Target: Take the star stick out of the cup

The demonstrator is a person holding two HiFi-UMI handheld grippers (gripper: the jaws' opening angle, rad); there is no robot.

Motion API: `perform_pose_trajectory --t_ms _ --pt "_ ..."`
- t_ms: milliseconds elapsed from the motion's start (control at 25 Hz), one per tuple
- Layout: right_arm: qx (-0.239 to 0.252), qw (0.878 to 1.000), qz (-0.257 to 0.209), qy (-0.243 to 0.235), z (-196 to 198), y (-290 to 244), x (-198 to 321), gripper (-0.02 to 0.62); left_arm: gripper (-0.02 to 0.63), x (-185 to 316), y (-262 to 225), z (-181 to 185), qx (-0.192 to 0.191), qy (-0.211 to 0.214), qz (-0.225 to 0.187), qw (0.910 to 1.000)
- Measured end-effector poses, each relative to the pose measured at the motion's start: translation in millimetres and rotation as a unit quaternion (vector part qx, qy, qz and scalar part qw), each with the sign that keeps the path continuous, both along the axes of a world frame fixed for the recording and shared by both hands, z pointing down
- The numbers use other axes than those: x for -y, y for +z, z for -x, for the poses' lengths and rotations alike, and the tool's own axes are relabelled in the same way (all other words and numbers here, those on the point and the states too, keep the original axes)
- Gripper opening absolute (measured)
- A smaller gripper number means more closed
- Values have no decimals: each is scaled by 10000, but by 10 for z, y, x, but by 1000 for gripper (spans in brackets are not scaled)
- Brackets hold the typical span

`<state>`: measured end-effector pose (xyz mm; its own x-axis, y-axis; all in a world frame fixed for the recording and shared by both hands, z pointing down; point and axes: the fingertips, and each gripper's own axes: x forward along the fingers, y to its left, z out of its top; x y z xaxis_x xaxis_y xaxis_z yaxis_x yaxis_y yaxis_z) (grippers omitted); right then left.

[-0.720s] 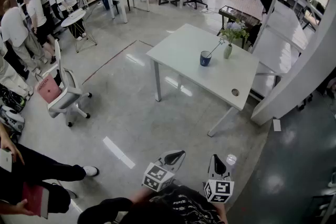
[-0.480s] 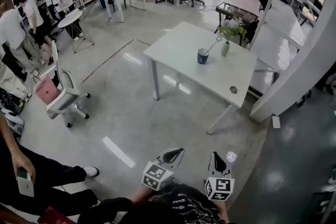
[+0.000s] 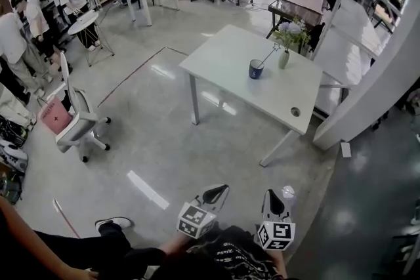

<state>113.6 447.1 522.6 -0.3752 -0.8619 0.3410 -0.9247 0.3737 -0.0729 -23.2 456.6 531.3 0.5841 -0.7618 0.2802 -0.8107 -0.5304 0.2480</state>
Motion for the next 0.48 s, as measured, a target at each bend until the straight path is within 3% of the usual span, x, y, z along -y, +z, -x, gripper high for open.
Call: perform_pose_trajectory --t_ms 480 --pt "-9 10000 -2 13 165 119 338 8 20 302 138 282 4 -219 48 9997"
